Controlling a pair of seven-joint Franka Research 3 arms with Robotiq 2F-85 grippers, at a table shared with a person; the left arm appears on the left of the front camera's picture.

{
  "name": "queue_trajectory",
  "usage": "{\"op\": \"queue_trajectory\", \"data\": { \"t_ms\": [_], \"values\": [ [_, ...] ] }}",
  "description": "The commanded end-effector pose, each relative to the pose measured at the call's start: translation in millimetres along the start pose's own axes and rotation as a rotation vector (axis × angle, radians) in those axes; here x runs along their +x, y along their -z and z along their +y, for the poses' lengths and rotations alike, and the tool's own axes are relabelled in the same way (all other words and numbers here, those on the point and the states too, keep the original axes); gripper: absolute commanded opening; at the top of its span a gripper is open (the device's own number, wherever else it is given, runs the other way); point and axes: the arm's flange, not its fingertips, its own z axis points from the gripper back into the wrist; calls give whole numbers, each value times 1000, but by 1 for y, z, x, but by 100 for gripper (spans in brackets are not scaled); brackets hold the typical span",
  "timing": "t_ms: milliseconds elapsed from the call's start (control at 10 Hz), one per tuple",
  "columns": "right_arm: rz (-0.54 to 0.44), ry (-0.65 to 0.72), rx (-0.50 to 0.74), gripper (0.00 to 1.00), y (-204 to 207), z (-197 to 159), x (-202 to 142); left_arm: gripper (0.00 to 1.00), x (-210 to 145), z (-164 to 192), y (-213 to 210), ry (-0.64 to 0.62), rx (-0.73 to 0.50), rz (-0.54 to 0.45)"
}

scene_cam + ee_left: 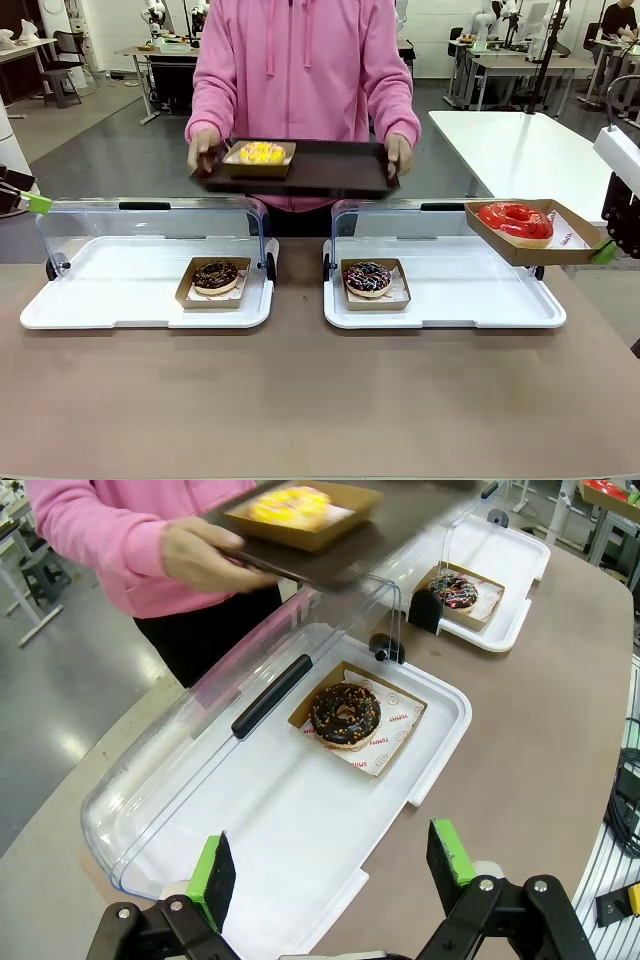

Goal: Provide the desired donut to the person.
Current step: Place the picked Paper togo box onto the Handle tray extended by the person.

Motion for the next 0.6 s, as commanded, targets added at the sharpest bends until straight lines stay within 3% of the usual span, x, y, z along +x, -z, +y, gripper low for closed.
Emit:
{"op": "queue_trajectory", "data": {
  "t_ms": [0, 500],
  "values": [
    [12, 17, 0, 0, 3, 3, 1, 100, 0, 0, 1, -2, -2, -14],
    [12, 17, 0, 0, 3, 3, 1, 100, 0, 0, 1, -2, -2, -14]
  ]
}}
